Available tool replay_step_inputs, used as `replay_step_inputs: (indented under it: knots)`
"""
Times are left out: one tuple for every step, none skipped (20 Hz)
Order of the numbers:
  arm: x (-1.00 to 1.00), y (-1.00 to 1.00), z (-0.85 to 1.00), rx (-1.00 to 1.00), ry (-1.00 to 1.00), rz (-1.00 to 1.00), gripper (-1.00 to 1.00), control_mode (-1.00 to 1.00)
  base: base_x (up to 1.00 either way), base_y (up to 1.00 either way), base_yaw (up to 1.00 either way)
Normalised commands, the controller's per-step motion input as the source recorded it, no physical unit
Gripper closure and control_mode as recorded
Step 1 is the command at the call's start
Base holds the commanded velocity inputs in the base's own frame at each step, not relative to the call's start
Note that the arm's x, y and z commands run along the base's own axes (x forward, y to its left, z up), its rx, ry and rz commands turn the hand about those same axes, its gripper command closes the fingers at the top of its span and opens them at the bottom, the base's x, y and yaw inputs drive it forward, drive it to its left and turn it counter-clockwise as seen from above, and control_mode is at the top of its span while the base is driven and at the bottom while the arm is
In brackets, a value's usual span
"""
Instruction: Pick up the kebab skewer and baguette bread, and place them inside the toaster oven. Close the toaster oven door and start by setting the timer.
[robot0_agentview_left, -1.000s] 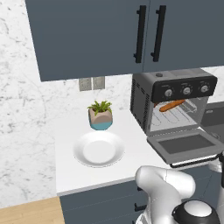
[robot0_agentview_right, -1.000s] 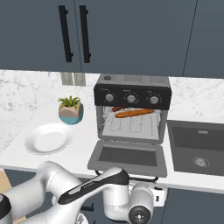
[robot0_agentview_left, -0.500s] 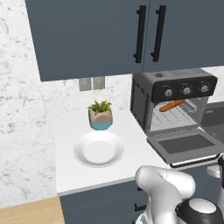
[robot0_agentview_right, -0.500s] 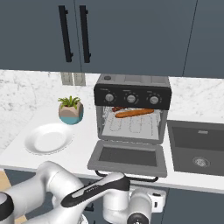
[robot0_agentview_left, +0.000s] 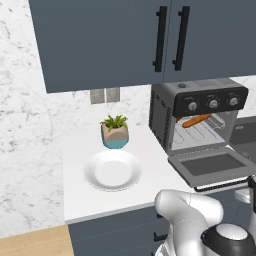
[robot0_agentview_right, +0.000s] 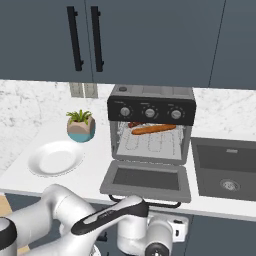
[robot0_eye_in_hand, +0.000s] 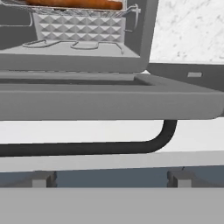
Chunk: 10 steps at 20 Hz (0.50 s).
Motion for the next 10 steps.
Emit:
replay_step_inputs:
  knots:
    - [0.16,0.11,0.0,0.0,0.0,0.0,-1.0,-1.0,0.0,0.0,0.0]
    - [0.16,0.12,0.0,0.0,0.0,0.0,-1.0,-1.0,0.0,0.0,0.0]
    - [0.14,0.14,-0.04,0.0,0.0,0.0,-1.0,-1.0,0.0,0.0,0.0]
    - [0.14,0.15,-0.06,0.0,0.0,0.0,-1.0,-1.0,0.0,0.0,0.0]
    - [0.11,0.19,-0.1,0.0,0.0,0.0,-1.0,-1.0,0.0,0.0,0.0]
    - [0.09,0.19,-0.11,0.0,0.0,0.0,-1.0,-1.0,0.0,0.0,0.0]
    - [0.1,0.22,-0.11,0.0,0.0,0.0,-1.0,-1.0,0.0,0.0,0.0]
    - [0.07,0.26,-0.16,0.0,0.0,0.0,-1.0,-1.0,0.0,0.0,0.0]
    - [0.13,0.28,-0.18,0.0,0.0,0.0,-1.0,-1.0,0.0,0.0,0.0]
    - [0.14,0.3,-0.21,0.0,0.0,0.0,-1.0,-1.0,0.0,0.0,0.0]
